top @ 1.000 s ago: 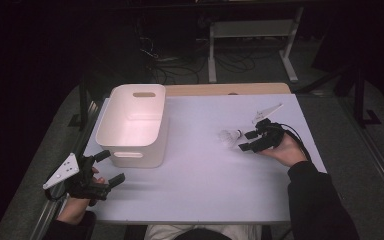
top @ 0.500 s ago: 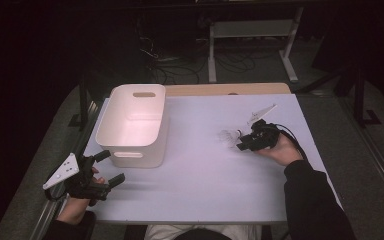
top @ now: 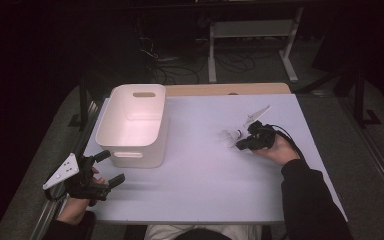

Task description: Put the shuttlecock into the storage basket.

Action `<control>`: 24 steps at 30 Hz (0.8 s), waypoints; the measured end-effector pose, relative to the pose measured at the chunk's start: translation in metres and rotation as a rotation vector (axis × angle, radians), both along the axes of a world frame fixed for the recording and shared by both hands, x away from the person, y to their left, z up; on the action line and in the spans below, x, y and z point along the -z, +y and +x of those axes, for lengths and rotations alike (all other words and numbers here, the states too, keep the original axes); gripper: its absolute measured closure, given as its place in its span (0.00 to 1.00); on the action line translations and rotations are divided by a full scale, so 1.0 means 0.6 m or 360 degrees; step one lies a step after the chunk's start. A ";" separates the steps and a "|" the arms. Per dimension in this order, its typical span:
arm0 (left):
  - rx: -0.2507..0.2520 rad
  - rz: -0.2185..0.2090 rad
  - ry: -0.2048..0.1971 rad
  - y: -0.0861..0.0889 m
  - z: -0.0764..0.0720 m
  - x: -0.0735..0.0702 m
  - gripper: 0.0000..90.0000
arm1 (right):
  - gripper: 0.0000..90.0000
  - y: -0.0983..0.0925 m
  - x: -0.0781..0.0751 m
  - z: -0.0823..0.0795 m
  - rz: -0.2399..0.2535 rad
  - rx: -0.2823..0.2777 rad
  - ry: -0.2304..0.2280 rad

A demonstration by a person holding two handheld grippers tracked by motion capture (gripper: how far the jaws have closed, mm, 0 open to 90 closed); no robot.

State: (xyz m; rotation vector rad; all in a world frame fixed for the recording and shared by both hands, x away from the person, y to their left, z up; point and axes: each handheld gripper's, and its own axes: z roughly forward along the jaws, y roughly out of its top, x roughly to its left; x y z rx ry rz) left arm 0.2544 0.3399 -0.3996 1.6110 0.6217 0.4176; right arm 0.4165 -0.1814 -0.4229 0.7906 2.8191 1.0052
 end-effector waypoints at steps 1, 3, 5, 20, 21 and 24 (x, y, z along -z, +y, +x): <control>0.0001 0.0001 0.0000 0.000 0.000 0.000 0.00 | 0.94 0.001 0.000 0.001 -0.0005 -0.0007 -0.0003; 0.0000 0.0001 0.0000 0.000 0.000 0.000 0.00 | 0.96 0.003 0.000 0.003 -0.0010 -0.0019 -0.0003; -0.0001 0.0000 0.0001 0.000 0.000 0.000 0.00 | 0.98 0.006 -0.001 0.004 -0.0015 -0.0035 -0.0001; 0.0004 -0.0003 -0.0001 0.000 0.000 0.000 0.00 | 0.99 0.022 0.007 0.014 -0.0079 -0.0072 0.0041; 0.0004 -0.0002 -0.0001 0.000 0.000 0.000 0.00 | 0.99 0.022 0.007 0.015 -0.0081 -0.0070 0.0041; 0.0002 -0.0003 0.0000 0.000 0.000 0.000 0.00 | 0.99 0.024 0.010 0.016 -0.0080 -0.0064 0.0036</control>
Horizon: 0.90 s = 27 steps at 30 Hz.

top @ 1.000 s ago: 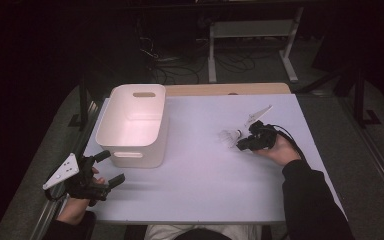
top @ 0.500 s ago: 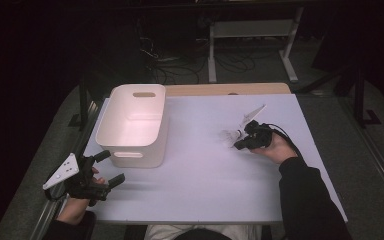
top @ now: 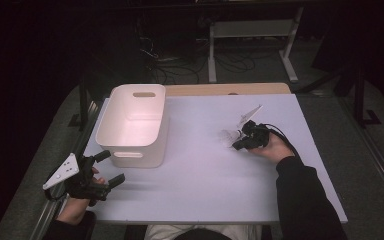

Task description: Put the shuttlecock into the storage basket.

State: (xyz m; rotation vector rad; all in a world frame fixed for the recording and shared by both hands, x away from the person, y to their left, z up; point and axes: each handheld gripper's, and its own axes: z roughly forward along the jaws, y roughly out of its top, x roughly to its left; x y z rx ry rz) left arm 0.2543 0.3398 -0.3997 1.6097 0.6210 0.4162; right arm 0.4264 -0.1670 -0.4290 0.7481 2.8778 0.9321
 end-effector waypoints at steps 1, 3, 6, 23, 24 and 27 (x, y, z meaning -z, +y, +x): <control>0.0000 0.0000 0.0000 0.000 0.000 0.000 0.00 | 0.99 0.001 0.001 0.000 -0.0001 -0.0003 -0.0003; 0.0001 -0.0001 0.0000 0.000 0.000 0.000 0.00 | 0.99 0.003 0.002 0.001 0.0002 -0.0001 -0.0004; 0.0001 -0.0002 -0.0001 0.000 0.000 0.000 0.00 | 0.99 0.005 0.003 0.002 0.0005 0.0000 -0.0011; 0.0001 0.0001 0.0000 0.000 0.000 0.000 0.00 | 0.99 0.015 -0.006 0.019 -0.0005 0.0048 -0.0059; 0.0001 0.0000 0.0000 0.000 0.000 0.000 0.00 | 0.99 0.016 -0.006 0.020 -0.0004 0.0052 -0.0056; 0.0001 0.0001 0.0000 0.000 0.000 0.000 0.00 | 0.99 0.017 -0.004 0.024 -0.0003 0.0060 -0.0062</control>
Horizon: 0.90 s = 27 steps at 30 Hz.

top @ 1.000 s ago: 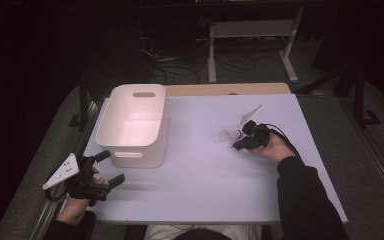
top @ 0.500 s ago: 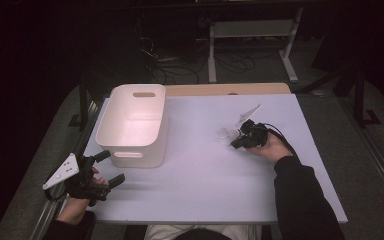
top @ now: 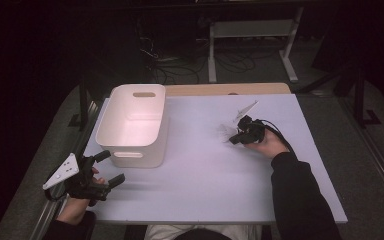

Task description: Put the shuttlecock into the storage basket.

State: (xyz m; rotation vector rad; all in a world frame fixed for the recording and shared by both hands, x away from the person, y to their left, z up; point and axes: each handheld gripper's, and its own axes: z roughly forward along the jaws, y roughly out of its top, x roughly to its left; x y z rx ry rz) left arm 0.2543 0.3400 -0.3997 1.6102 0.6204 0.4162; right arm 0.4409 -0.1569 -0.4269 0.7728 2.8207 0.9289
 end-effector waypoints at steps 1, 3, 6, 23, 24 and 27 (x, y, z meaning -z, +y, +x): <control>0.0001 0.0000 0.0000 0.000 0.000 0.000 0.00 | 0.99 0.000 0.001 0.001 0.0001 0.0003 -0.0003; 0.0000 0.0002 0.0001 0.000 0.000 0.000 0.00 | 0.99 0.000 0.001 0.002 0.0003 0.0011 -0.0003; 0.0000 0.0000 0.0001 0.000 0.000 0.000 0.00 | 0.99 0.000 0.005 0.005 0.0007 0.0028 -0.0008; 0.0001 0.0002 0.0001 0.000 0.000 0.000 0.00 | 0.99 0.008 0.003 0.028 0.0012 0.0070 -0.0019; 0.0002 0.0001 0.0001 0.000 0.000 0.000 0.00 | 0.99 0.009 0.002 0.029 0.0010 0.0073 -0.0020; 0.0000 0.0002 0.0001 0.000 0.000 0.000 0.00 | 0.99 0.011 0.001 0.036 0.0014 0.0082 -0.0018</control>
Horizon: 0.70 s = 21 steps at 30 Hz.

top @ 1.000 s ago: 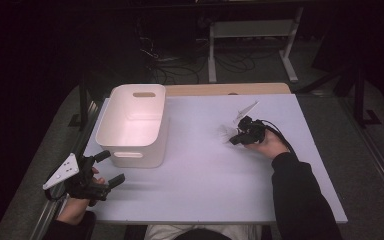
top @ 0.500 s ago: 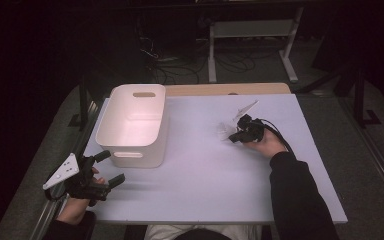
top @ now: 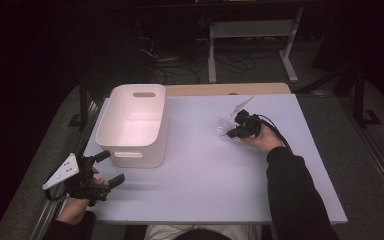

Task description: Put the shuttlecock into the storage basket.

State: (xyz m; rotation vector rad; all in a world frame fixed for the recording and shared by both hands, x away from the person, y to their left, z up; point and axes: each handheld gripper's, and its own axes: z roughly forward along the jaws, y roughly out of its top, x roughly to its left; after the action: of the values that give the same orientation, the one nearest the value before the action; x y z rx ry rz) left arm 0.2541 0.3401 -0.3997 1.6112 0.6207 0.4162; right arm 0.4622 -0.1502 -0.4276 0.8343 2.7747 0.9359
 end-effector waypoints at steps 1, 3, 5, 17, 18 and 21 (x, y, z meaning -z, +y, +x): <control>0.0000 -0.0001 0.0000 0.000 0.000 0.000 0.00 | 0.99 0.001 0.000 0.002 -0.0003 0.0003 0.0003; -0.0001 -0.0001 0.0000 0.000 -0.001 0.000 0.00 | 0.99 0.002 0.000 0.005 -0.0003 0.0005 -0.0001; -0.0002 -0.0002 0.0000 0.001 -0.001 0.000 0.00 | 0.99 0.002 0.001 0.009 0.0001 0.0007 -0.0002; -0.0011 -0.0001 -0.0002 0.002 -0.004 0.000 0.00 | 0.99 0.000 0.003 0.023 0.0021 0.0025 -0.0010; -0.0011 -0.0001 -0.0002 0.002 -0.004 0.000 0.00 | 0.99 -0.001 0.003 0.024 0.0022 0.0023 -0.0011; -0.0010 0.0001 -0.0003 0.002 -0.004 0.000 0.00 | 0.99 -0.001 0.002 0.026 0.0018 0.0022 -0.0016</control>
State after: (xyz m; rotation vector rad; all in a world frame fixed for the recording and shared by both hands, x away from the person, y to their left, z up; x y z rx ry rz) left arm 0.2517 0.3416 -0.3996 1.6095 0.6245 0.4230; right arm 0.4780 -0.1507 -0.4290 0.8468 2.7543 0.9517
